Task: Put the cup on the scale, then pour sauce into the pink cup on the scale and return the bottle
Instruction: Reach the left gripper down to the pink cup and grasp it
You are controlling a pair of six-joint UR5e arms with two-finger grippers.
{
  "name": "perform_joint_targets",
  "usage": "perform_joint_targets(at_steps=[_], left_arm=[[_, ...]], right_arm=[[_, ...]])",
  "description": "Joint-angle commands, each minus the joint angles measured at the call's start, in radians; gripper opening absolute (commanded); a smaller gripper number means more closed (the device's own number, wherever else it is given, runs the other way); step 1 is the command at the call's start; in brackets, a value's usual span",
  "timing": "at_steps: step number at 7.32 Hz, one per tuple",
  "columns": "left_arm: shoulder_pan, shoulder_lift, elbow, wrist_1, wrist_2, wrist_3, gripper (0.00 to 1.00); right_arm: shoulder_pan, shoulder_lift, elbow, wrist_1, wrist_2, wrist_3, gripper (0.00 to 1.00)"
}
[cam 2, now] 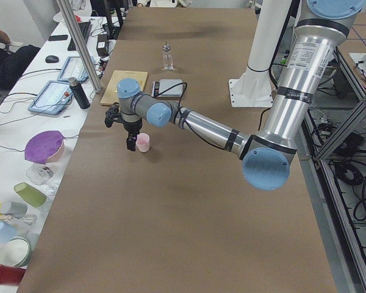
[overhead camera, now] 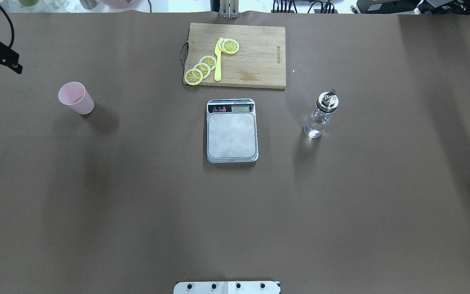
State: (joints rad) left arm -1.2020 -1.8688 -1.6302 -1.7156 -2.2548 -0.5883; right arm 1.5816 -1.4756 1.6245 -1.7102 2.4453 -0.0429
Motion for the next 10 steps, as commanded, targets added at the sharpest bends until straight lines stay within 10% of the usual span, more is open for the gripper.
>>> perform_joint_targets(at_steps=[1,8,10], left_arm=[[0.071,-0.05,0.131,-0.183,0.001,-0.16,0.97],[0.147,-0.109,0.239,-0.19,0.026,-0.185,0.89],[0.151,-0.099,0.23,-0.19,0.024,-0.186,0.66]], right_arm=[[0.0,0.004,0.002,0.001,0.0,0.0,1.0],[0.0,0.006,0.005,0.003,0.0,-0.002,1.0],[0.0,0.008,0.005,0.003,-0.002,0.0,1.0]])
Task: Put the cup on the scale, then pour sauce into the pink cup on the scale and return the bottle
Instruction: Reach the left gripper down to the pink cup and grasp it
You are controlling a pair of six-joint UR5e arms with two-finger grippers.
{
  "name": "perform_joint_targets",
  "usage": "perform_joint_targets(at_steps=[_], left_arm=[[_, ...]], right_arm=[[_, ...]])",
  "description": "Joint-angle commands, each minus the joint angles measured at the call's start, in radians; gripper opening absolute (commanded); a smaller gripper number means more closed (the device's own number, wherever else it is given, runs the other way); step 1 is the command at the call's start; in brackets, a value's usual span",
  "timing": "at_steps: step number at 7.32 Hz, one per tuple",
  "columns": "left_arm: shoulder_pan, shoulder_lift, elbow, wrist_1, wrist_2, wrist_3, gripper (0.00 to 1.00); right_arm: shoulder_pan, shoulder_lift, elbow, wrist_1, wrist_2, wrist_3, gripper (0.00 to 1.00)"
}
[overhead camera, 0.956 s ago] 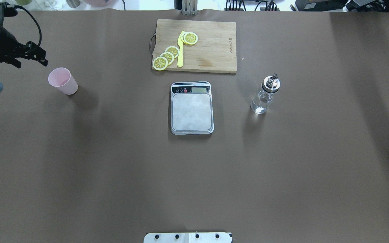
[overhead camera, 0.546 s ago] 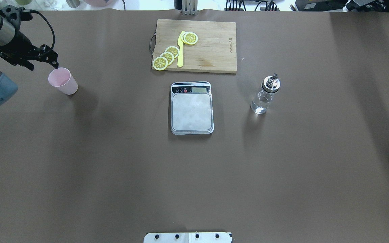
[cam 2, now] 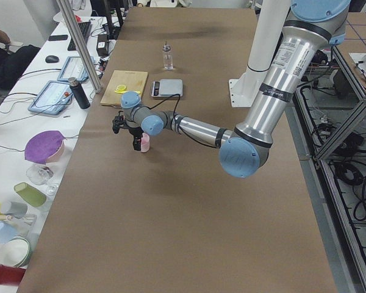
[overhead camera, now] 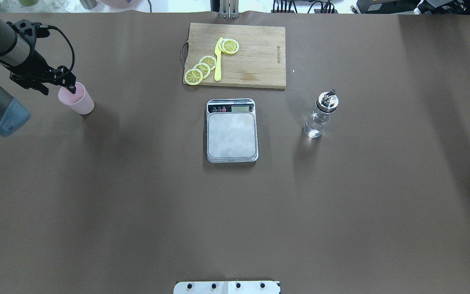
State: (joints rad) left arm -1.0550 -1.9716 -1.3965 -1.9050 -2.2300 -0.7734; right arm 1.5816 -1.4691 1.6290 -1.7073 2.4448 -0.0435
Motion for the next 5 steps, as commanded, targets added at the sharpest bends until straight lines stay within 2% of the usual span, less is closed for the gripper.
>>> perform_joint_targets(at_steps=[1,2,3,5], left_arm=[[0.004,0.004,-0.001,0.0,0.0,-0.001,0.32],[0.006,0.004,0.002,0.001,0.001,-0.001,0.07],[0.006,0.004,0.005,0.001,0.001,-0.001,0.0],[0.004,-0.004,-0.007,0.01,-0.002,-0.007,0.0]], right_arm=[[0.0,0.001,0.0,0.0,0.0,0.001,1.0],[0.0,0.001,0.002,-0.002,0.0,0.001,1.0],[0.0,0.001,0.003,-0.002,0.002,0.001,1.0],[0.0,0.0,0.014,-0.003,0.0,0.001,1.0]])
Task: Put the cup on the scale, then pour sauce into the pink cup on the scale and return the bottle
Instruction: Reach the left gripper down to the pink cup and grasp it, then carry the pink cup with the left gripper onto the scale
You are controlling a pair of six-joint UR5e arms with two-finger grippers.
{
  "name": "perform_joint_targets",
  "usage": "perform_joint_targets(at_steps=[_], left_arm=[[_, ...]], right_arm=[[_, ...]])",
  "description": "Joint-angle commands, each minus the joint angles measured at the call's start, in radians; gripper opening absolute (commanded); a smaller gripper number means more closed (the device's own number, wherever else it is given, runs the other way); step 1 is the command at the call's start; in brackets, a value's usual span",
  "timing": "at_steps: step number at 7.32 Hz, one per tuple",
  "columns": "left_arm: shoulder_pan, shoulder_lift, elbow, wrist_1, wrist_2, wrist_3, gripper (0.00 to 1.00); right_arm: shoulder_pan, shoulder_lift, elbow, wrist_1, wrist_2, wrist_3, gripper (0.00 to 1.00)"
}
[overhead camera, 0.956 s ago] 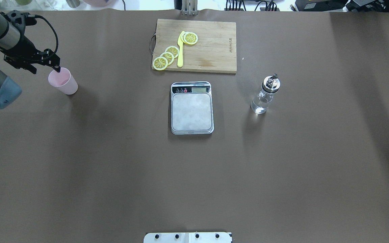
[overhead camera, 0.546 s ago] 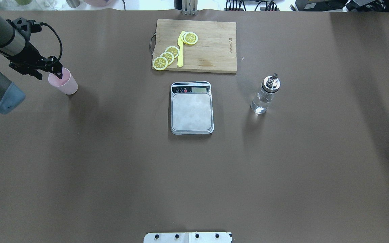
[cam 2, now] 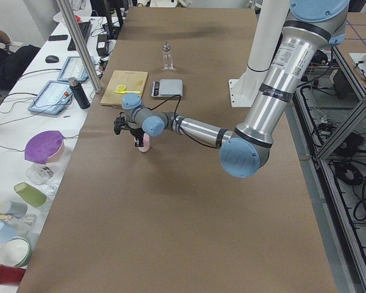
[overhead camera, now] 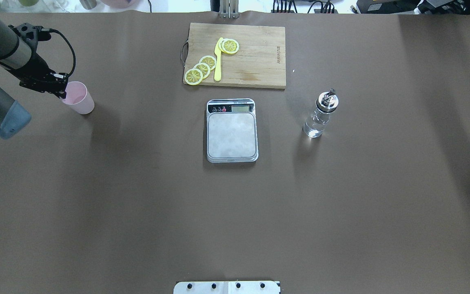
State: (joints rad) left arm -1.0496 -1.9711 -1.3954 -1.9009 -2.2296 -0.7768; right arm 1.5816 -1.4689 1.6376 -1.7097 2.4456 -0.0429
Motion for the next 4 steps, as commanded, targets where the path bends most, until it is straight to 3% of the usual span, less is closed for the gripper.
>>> perform_joint_targets(at_steps=[1,4], left_arm=[[-0.018,-0.011,-0.031,0.025,-0.021,-0.004,0.0],[-0.047,-0.15,-0.123,0.27,-0.07,-0.088,0.0]], right_arm=[[0.0,-0.001,0.005,-0.001,-0.002,-0.002,1.0],[-0.002,0.013,0.037,0.002,0.0,-0.002,1.0]])
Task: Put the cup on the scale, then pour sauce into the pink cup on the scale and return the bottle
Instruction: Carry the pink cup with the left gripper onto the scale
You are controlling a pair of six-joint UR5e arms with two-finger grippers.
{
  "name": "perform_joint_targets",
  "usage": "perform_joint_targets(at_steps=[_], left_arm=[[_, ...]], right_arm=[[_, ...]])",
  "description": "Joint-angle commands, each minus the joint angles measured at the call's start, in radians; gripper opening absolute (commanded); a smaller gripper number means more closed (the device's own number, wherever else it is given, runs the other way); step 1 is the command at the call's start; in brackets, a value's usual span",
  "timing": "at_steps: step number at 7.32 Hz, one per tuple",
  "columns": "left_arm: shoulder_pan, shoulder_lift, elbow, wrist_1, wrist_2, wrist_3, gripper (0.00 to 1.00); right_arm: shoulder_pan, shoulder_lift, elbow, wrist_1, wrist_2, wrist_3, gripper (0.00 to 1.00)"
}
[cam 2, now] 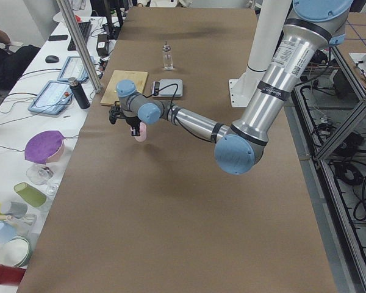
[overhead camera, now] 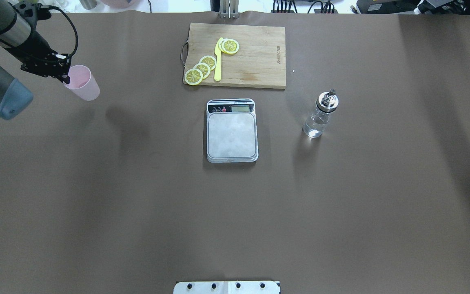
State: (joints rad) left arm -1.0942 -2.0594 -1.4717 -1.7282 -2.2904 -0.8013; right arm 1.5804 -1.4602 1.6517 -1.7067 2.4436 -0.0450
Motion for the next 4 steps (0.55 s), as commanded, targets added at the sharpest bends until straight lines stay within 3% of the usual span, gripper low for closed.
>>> perform_joint_targets(at_steps=[1,4], left_arm=[[0.017,-0.105,-0.073,0.099,-0.009,-0.198,0.0],[0.181,-0.254,-0.078,0.101,0.072,-0.474,0.0]], right_arm=[[0.0,0.004,0.048,0.001,0.002,-0.001,1.0],[-0.02,0.043,0.115,0.006,0.008,0.001,1.0]])
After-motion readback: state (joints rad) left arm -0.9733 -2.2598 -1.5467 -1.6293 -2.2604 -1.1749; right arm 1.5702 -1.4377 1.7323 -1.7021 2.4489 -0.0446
